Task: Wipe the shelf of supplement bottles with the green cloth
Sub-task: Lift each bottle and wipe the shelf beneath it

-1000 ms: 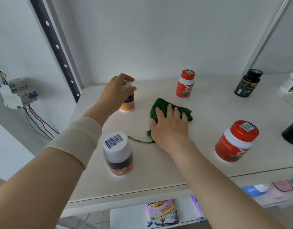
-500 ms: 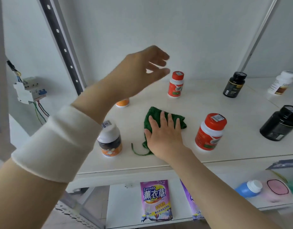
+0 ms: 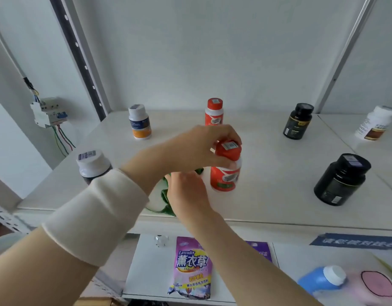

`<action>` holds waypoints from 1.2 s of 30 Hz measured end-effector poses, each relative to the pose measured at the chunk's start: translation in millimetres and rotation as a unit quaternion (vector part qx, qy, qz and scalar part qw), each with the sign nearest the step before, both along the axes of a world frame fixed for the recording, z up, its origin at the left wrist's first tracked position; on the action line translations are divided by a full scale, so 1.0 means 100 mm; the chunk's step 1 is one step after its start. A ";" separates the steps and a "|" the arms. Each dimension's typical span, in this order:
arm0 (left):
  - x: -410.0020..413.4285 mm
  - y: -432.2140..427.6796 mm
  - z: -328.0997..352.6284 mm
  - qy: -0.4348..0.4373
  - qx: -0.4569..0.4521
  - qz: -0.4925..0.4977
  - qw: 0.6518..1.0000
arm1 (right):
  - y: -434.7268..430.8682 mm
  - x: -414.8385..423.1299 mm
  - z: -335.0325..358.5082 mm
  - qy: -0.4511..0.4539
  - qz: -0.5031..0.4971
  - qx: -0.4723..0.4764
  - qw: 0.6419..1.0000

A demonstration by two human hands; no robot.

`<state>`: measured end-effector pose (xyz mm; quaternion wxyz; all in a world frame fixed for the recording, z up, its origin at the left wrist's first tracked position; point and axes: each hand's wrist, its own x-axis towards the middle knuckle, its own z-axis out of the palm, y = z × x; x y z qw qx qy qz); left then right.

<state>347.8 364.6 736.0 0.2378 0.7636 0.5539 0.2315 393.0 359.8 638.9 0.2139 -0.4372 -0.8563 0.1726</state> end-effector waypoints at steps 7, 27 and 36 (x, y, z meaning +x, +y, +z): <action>-0.29 -0.01 0.76 -0.016 0.111 0.127 0.985 | 0.22 0.54 0.33 0.279 0.040 -0.214 0.935; -1.08 -0.26 0.65 -0.053 0.141 0.195 0.969 | 0.20 0.52 0.03 0.037 0.151 -0.051 0.987; -1.15 -0.31 0.56 -0.020 0.134 0.209 0.968 | 1.11 0.09 0.28 0.121 -0.004 -0.108 0.987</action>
